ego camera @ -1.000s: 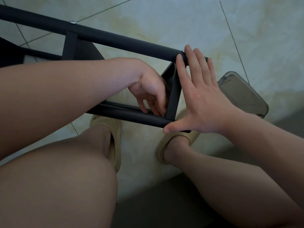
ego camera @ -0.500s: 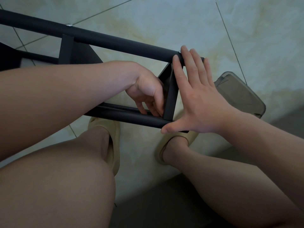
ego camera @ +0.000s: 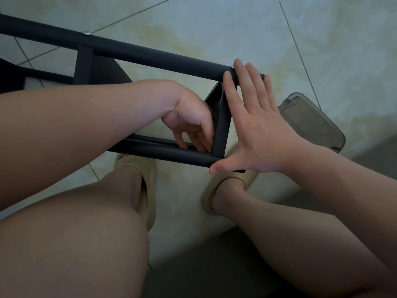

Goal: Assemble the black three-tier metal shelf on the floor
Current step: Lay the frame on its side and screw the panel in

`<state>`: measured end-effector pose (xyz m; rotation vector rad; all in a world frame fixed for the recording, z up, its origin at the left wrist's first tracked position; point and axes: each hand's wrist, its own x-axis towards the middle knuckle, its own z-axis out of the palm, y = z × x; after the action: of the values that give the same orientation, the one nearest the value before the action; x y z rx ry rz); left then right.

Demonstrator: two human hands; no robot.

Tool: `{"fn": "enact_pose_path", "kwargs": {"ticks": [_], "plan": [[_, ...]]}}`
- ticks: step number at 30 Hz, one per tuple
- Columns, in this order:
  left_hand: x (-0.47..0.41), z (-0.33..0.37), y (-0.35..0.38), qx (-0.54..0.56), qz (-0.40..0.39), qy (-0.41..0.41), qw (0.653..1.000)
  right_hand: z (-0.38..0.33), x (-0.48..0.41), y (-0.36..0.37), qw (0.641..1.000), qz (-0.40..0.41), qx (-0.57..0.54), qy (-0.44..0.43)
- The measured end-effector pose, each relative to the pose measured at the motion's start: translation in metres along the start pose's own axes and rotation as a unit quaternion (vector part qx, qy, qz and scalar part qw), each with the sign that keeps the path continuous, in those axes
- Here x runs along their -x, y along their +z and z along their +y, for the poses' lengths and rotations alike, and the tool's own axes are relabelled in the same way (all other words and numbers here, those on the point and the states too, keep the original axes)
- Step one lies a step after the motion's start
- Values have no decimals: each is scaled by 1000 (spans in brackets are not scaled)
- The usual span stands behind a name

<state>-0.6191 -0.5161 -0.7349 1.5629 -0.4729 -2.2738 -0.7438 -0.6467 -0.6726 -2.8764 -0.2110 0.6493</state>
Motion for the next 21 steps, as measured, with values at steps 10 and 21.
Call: {"fn": "enact_pose_path", "kwargs": {"ticks": [10,21], "plan": [[-2,6,2,-12,22,-17,1000,0,0,0,1000,-2,0,0],[-2,-2,4,18,33,25,999,1,-1,0,1000,-1,-1,-4]]}}
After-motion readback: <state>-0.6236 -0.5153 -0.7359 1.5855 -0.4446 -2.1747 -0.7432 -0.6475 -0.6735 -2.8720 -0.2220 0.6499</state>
